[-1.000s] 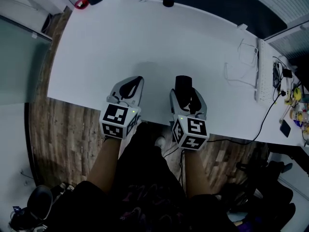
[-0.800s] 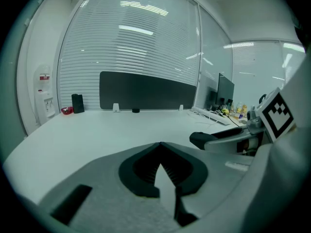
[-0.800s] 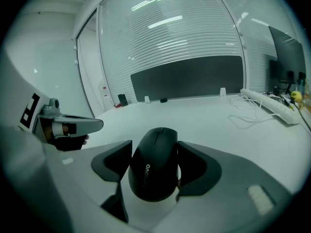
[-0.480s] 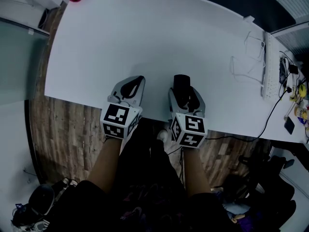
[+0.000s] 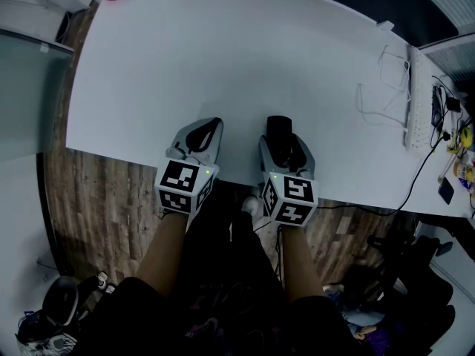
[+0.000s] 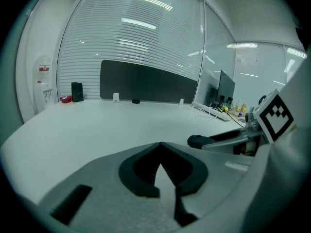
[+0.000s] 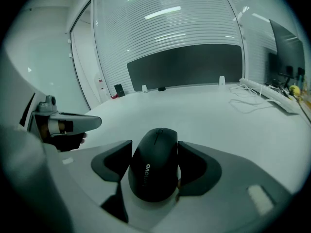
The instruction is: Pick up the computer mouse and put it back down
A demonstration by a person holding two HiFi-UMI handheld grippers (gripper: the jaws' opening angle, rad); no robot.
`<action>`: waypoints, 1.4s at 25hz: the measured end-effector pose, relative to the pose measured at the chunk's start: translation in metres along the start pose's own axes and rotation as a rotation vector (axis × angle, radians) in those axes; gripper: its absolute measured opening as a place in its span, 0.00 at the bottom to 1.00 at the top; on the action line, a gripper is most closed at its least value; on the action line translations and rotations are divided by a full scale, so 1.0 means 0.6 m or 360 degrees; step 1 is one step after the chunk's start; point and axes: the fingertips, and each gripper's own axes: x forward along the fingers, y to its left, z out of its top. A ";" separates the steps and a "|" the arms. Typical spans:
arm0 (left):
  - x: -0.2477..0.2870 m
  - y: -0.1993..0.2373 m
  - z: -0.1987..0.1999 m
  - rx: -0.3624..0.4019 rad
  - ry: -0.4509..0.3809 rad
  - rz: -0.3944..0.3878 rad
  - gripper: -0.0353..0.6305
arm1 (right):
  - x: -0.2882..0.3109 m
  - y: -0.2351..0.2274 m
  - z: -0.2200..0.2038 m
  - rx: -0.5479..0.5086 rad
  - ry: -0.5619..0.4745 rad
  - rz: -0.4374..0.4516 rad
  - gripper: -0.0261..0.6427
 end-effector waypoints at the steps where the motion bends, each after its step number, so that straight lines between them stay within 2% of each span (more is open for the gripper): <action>1: 0.001 0.001 -0.001 -0.0002 0.0000 0.0000 0.05 | 0.001 0.000 -0.002 0.0001 0.0006 -0.0002 0.50; 20: 0.008 0.002 -0.008 -0.0014 0.0013 -0.0007 0.05 | 0.011 -0.004 -0.016 0.0001 0.0088 -0.0012 0.50; 35: 0.003 0.006 -0.003 -0.0009 0.0004 -0.0005 0.05 | 0.011 -0.006 -0.015 0.0013 0.0082 -0.0022 0.50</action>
